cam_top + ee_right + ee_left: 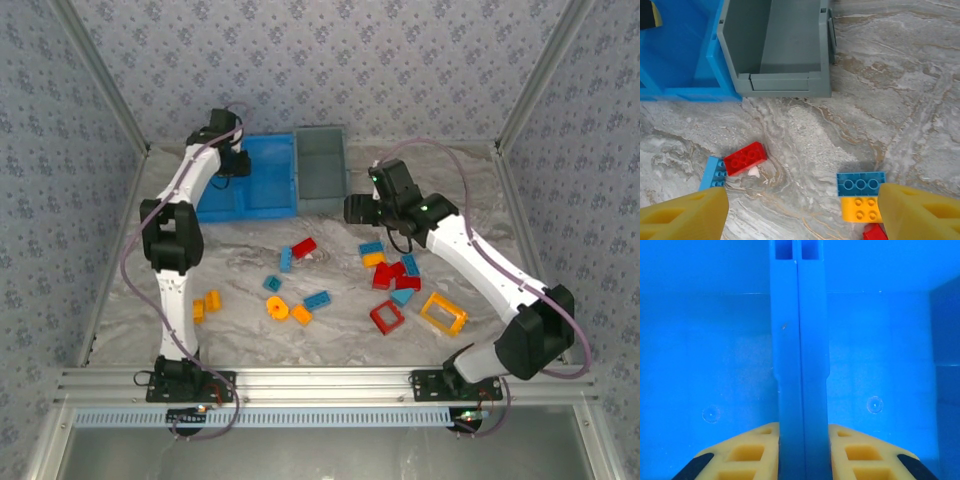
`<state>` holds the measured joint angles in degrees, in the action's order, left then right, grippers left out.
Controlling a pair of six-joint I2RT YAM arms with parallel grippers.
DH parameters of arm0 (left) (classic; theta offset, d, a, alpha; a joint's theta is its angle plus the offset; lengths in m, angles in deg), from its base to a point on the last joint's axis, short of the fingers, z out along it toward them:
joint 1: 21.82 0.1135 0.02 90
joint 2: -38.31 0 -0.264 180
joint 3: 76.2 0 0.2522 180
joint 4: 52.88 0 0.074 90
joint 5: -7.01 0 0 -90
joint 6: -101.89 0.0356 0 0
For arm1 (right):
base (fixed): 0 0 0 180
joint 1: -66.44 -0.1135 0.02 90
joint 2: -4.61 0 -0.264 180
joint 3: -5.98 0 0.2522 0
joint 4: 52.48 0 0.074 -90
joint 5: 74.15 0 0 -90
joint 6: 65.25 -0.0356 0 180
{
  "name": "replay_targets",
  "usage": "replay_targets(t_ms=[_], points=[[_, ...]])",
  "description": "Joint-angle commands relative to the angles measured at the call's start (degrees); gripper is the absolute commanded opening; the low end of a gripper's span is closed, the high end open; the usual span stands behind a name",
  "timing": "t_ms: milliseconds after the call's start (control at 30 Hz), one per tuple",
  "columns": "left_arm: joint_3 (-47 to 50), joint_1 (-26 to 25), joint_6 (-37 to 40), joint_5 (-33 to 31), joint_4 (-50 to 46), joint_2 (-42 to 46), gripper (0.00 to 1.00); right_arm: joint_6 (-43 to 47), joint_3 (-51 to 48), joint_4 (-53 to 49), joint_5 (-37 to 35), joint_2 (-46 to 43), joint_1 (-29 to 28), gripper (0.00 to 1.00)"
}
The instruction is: Sort the legos into containers by color
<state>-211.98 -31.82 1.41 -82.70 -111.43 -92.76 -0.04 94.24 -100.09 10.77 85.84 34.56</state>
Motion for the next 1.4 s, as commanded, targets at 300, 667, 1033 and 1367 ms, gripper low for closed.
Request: replay_targets(t_ms=[300, 667, 1033, 1367], points=[[-6.41, -7.94, -7.26, 6.13, 2.58, -4.45, 0.08, -1.96, -5.68, -2.69, -4.95, -9.52, 6.01, 0.81], [-5.82, -11.48, -16.24, 6.80, 5.60, -4.47, 0.05, -1.62, -4.87, -1.51, 1.60, -4.02, 17.47, 0.78], [-7.86, -12.30, -18.97, 8.65, 7.65, -5.84, 0.03, 4.08, 12.88, -3.30, 4.52, 18.46, 21.14, 0.65], [-8.60, -11.63, -17.98, 3.79, 4.98, -6.04, 0.00, -7.71, -4.23, -5.33, -2.94, -0.66, 19.40, 0.65]])
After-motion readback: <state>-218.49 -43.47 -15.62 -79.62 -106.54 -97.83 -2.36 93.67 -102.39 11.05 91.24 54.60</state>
